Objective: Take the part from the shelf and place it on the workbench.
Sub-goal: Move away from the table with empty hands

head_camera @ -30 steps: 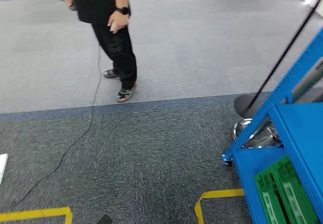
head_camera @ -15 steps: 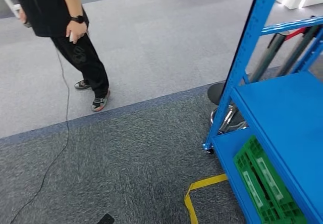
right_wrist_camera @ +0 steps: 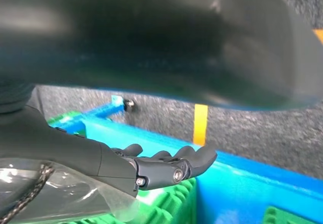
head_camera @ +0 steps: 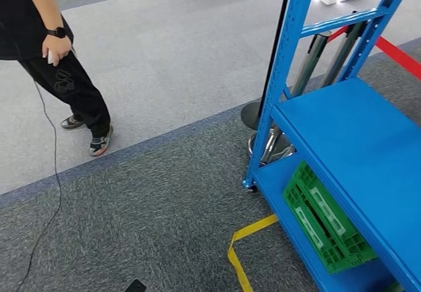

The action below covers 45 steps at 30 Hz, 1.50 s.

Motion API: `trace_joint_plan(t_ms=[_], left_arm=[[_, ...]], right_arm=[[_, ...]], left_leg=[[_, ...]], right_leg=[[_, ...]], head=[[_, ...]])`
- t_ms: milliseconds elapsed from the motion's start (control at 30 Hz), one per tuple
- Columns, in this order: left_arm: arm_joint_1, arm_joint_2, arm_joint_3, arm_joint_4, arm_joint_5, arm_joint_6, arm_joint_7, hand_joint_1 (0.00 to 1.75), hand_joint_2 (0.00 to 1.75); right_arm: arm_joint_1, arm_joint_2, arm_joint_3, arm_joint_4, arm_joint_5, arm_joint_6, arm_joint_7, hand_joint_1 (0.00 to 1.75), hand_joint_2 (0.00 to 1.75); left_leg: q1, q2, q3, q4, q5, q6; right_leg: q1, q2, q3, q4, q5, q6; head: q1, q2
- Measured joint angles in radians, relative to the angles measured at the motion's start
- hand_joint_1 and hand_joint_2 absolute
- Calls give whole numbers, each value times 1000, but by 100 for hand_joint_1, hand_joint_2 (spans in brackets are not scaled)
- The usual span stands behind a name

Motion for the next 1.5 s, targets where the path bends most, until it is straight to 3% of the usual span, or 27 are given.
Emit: trace_joint_plan(t_ms=[67,100,133,167,200,267,333,433,500,567,600,633,667,733,800,867,933,967,1000,1067,1133,1167,1200,1267,1333,1433,1500], left_arm=[[1,-1,0,0,0,0,-2,0,175],[3,-1,0,0,0,0,-3,0,175],[5,-2,0,0,0,0,-3,0,175],[6,-2,0,0,0,0,-4,0,175],[6,-3,0,0,0,0,-5,0,175],[4,-4,0,0,1,-1,-8,0,175],[2,-4,0,0,4,-3,-12,0,175],[-2,-4,0,0,8,-5,-16,0,175],[-3,-4,0,0,9,-5,-17,0,175],[-2,-4,0,0,9,-5,-17,0,175],[0,-4,0,0,9,-5,-17,0,175],[0,-4,0,0,9,-4,-17,0,175],[-2,-4,1,0,9,-4,-18,0,175],[-5,-5,1,0,8,-3,-18,0,175],[-4,-3,1,0,7,-3,-17,0,175],[-3,0,1,0,6,-2,-17,0,175],[-5,-1,1,0,6,0,-17,0,175],[-5,-2,1,0,5,0,-17,0,175],[-6,-3,1,0,5,1,-17,0,175],[-3,-4,1,0,6,1,-17,0,175],[2,-5,1,0,6,-1,-17,0,175],[4,-6,1,0,6,-1,-17,0,175],[5,-6,1,0,6,-1,-17,0,175],[4,-6,1,1,6,-1,-17,0,175],[3,-4,1,0,7,0,-17,0,175],[-3,-4,1,0,8,3,-17,0,175],[-7,-4,1,0,8,4,-17,0,175]], right_arm=[[-4,0,0,0,0,0,0,0,0],[-6,0,0,0,1,0,0,0,0],[-6,-1,0,0,1,0,1,0,0],[-4,-1,0,0,1,0,1,0,0],[-2,-1,0,0,1,0,1,0,0],[-2,-1,0,0,1,-1,1,0,0],[-6,0,0,0,1,-1,1,0,0],[-4,1,0,-1,2,-1,1,0,0],[-3,0,0,-1,2,-1,1,0,0],[-6,0,0,-1,3,-1,2,0,0],[-8,0,0,-1,3,-1,2,0,0],[-7,0,0,0,4,-1,2,0,0],[-6,0,0,0,4,-1,3,0,0],[-4,0,0,0,5,0,4,0,0],[-4,0,0,0,6,0,5,0,0],[-4,1,0,0,8,2,7,0,0],[-2,0,0,0,9,2,8,0,0],[0,0,0,0,10,2,9,0,0],[0,0,0,0,10,2,9,0,0],[-5,0,0,0,10,2,10,0,0],[-9,-1,0,0,10,3,10,0,0],[-7,-2,0,0,10,3,11,0,0],[-5,-2,0,0,10,3,11,0,0],[-1,-3,0,0,10,4,12,0,0],[-5,-2,0,0,11,5,12,0,0],[-6,-1,0,-1,13,6,10,0,0],[-4,-2,0,-1,13,7,9,0,0]], left_leg=[[0,29,0,-7,4,4],[-1,45,-2,-6,3,4],[-1,61,-3,-5,2,4],[-1,75,-4,-4,1,2],[0,88,-3,-3,0,0],[0,111,-1,4,-7,-10],[-5,127,0,13,-14,-22],[-4,143,3,21,-19,-34],[2,108,-11,62,-53,-44],[6,56,-64,184,-121,-50],[7,45,-97,256,-150,-50],[7,40,-122,308,-163,-48],[5,38,-131,324,-156,-44],[0,24,-99,242,-88,-25],[-7,-26,-42,106,-25,5],[-13,-62,-16,41,-10,26],[-12,-47,-10,19,-5,28],[-9,-33,-5,4,2,26],[-5,-19,1,-12,10,23],[-2,12,8,-29,17,16],[-2,46,8,-28,15,11],[0,61,8,-26,13,8],[2,75,8,-23,9,3],[7,99,7,-9,-1,-11],[6,117,5,9,-15,-27],[5,135,8,20,-23,-43],[10,108,2,43,-46,-53]], right_leg=[[1,-59,-58,120,-69,6],[-1,-72,-87,185,-98,9],[-3,-79,-102,226,-111,12],[-6,-84,-98,229,-104,15],[-8,-89,-71,187,-80,19],[-11,-126,14,45,-28,23],[-10,-155,63,-37,-11,12],[-9,-134,62,-36,-11,-12],[-11,-114,60,-37,-6,-25],[-10,-90,56,-37,-2,-35],[-7,-76,54,-37,-1,-38],[-5,-62,53,-37,0,-40],[-1,-48,53,-37,1,-42],[6,-20,53,-37,4,-44],[8,8,51,-37,8,-44],[2,33,42,-37,14,-35],[-3,51,32,-40,20,-22],[-1,40,26,-36,16,-18],[1,15,13,-16,2,-15],[0,-50,-38,83,-56,-6],[-8,-76,-93,201,-105,9],[-12,-81,-100,221,-104,16],[-16,-86,-86,200,-85,23],[-21,-112,-12,70,-28,34],[-22,-136,45,-24,-3,26],[-19,-123,47,-26,-6,-5],[-21,-107,43,-26,-3,-18]], head=[[6,0],[8,0],[8,0],[8,0],[8,0],[9,0],[7,0],[5,0],[4,0],[3,0],[3,0],[2,0],[3,0],[3,0],[4,0],[4,0],[3,0],[5,0],[8,0],[17,0],[20,0],[20,0],[20,0],[21,0],[20,0],[15,0],[13,0]])
